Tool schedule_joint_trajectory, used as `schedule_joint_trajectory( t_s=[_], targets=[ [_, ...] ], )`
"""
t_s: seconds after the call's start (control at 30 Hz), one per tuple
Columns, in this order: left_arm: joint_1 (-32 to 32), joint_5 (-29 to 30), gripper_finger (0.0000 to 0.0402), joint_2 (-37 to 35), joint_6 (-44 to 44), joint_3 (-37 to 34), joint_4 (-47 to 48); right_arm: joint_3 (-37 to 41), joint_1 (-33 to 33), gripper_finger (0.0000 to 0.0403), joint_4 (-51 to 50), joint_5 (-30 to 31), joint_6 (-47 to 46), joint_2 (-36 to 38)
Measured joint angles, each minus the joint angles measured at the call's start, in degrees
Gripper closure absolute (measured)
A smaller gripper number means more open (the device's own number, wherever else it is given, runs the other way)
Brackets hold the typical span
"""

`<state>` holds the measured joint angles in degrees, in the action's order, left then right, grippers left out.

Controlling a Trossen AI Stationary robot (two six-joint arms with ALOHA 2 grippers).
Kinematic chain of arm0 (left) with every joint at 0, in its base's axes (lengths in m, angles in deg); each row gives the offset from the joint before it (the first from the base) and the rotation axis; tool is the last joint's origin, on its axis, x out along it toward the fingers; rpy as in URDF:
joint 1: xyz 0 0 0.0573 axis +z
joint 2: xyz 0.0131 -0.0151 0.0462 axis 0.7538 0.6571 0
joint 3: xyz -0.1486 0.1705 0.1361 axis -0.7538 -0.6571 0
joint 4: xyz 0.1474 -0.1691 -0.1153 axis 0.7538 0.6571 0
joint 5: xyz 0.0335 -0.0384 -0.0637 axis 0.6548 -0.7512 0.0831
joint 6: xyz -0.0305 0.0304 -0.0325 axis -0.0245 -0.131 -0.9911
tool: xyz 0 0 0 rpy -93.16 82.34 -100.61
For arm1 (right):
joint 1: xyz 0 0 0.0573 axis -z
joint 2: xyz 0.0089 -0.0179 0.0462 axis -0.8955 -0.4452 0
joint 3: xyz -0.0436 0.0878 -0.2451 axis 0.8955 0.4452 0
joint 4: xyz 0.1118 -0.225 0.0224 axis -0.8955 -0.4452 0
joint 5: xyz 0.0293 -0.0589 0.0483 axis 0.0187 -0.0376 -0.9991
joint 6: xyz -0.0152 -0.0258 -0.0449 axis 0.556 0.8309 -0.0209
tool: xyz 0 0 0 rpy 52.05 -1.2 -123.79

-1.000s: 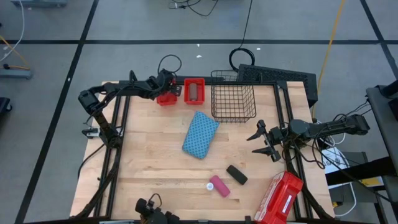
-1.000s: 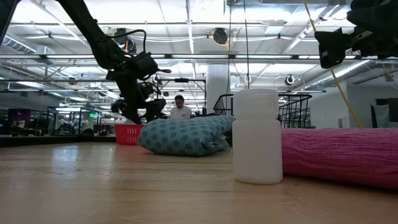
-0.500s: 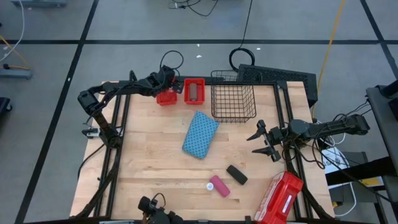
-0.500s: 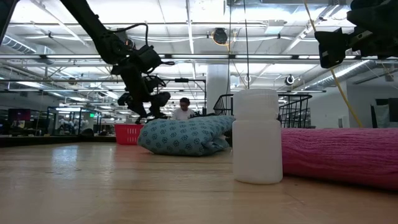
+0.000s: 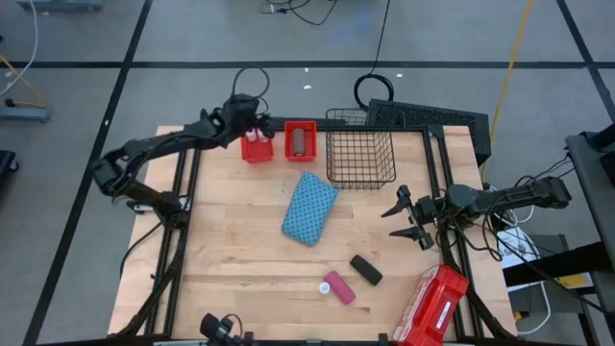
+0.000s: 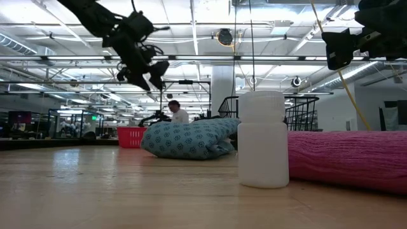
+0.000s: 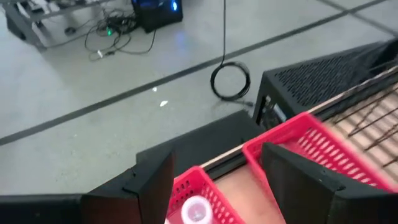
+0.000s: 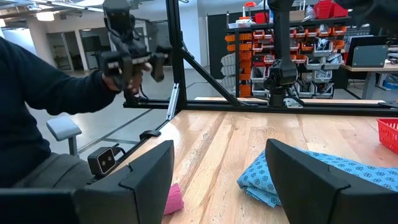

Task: Pick & Place Medicine items
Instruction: Put the blue patient gown into the black wire basket

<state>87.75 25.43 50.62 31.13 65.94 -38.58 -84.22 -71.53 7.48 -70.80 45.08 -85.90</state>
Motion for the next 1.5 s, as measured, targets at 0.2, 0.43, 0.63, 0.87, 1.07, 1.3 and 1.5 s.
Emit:
schedule_joint_trajectory(
  t_s=[0.2, 0.43, 0.63, 0.87, 1.07, 1.3, 1.5],
  targets=[
    [-1.18, 0.0, 0.0153, -3.99, -0.01, 0.0, 0.09, 0.01, 0.0, 0.0161, 0.0, 0.0, 0.0, 0.0],
    [-2.72, -1.77, 0.0153, -5.04, -1.06, 0.0, 2.55, 0.01, 0.0, 0.0161, 0.0, 0.0, 0.0, -0.01],
    [-4.8, -12.0, 0.0153, -5.0, 2.38, -0.07, 4.28, 0.01, 0.0, 0.0161, 0.0, -0.01, 0.0, 0.0],
    [-8.26, -22.01, 0.0153, -8.04, 5.92, 0.04, 3.94, 0.01, 0.0, 0.016, 0.0, -0.01, 0.0, 0.0],
    [-14.56, -24.51, 0.0153, -11.04, 7.64, -0.05, 9.48, 0.0, 0.0, 0.016, 0.0, 0.01, 0.0, 0.01],
    [-21.94, -24.14, 0.0153, -15.44, 9.83, -0.09, 11.39, 0.01, 0.0, 0.016, 0.0, 0.01, 0.0, -0.01],
    [-28.18, -23.97, 0.0153, -19.23, 12.52, -1.55, 12.73, 0.01, 0.0, 0.016, 0.0, 0.0, 0.0, 0.0]
  ],
)
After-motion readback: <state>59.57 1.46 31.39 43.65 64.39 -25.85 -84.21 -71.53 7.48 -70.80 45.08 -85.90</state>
